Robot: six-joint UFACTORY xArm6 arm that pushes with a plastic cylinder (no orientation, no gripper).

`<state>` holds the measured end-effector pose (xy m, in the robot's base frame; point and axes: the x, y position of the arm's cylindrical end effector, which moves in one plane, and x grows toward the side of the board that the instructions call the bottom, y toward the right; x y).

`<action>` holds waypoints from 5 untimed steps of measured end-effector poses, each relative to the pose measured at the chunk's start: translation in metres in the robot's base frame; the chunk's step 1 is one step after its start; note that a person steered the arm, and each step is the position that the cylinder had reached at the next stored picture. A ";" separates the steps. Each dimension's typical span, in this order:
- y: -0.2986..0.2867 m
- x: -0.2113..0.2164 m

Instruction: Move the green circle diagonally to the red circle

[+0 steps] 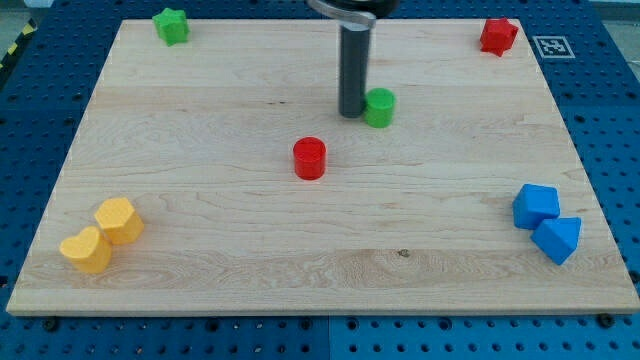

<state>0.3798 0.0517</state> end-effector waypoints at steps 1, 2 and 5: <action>0.046 0.011; 0.091 0.018; 0.074 0.004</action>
